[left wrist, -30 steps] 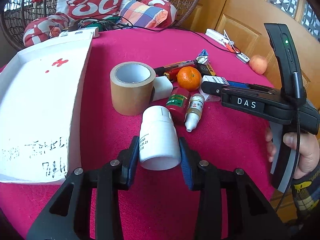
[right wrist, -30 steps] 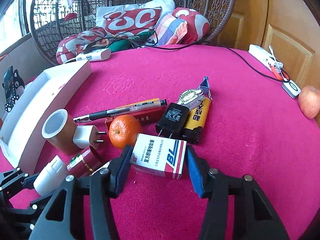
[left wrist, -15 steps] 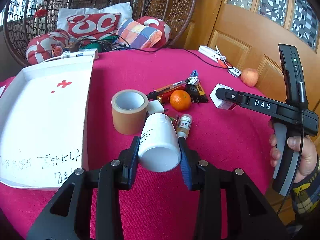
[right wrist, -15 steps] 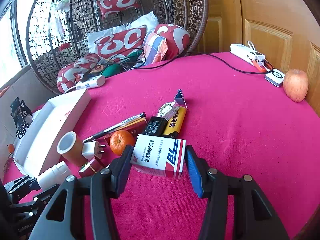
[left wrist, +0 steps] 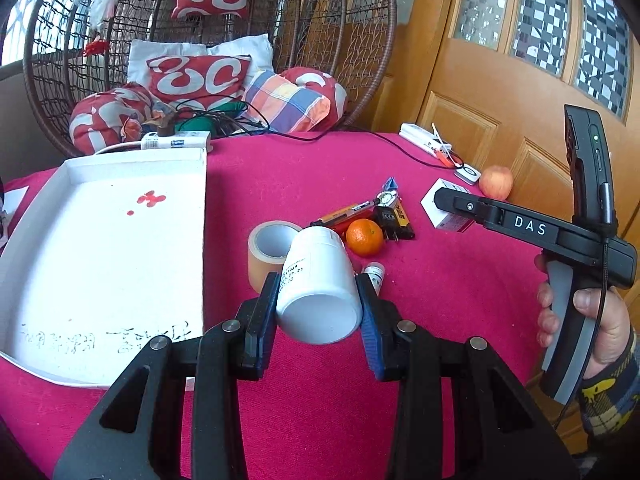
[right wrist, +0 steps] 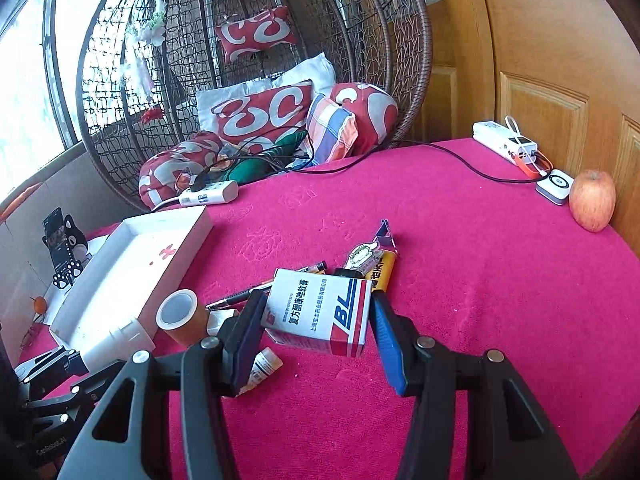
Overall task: Organize rigid objects
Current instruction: 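Carry the white bottle and BL box over the white tray with both grippers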
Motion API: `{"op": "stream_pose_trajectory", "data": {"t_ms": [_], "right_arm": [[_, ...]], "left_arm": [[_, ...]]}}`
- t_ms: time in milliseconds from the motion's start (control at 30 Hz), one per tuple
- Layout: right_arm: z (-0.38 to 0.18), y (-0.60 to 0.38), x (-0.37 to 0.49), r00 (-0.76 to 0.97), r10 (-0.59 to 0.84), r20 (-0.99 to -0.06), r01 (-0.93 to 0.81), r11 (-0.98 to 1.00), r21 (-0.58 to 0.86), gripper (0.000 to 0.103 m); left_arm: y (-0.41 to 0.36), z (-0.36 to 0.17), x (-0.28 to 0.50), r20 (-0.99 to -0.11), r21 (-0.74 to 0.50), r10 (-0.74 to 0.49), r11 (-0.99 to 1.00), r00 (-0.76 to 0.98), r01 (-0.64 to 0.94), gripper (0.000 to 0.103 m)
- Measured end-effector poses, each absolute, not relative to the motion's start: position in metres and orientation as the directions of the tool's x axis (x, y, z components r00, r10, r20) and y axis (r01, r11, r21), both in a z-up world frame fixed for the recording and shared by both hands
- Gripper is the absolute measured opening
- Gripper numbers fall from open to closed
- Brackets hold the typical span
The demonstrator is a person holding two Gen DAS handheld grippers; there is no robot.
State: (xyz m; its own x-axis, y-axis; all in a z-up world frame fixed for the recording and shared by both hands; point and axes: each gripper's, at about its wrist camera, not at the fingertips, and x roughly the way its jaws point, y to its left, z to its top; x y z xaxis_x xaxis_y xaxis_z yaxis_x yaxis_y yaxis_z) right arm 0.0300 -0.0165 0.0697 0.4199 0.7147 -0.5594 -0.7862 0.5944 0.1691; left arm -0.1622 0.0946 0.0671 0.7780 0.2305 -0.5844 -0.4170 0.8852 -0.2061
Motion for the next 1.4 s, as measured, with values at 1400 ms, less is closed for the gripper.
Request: {"op": "stream_pose_trajectory", "data": {"t_ms": [1400], "right_arm": [[0.129,0.089,-0.054,0.250,0.828,-0.501,-0.947,0.317,0.052,0.053]], "left_arm": [[0.226,0.101,-0.253,-0.518,-0.197,0.561,0.657,0.646,-0.728,0.036]]}}
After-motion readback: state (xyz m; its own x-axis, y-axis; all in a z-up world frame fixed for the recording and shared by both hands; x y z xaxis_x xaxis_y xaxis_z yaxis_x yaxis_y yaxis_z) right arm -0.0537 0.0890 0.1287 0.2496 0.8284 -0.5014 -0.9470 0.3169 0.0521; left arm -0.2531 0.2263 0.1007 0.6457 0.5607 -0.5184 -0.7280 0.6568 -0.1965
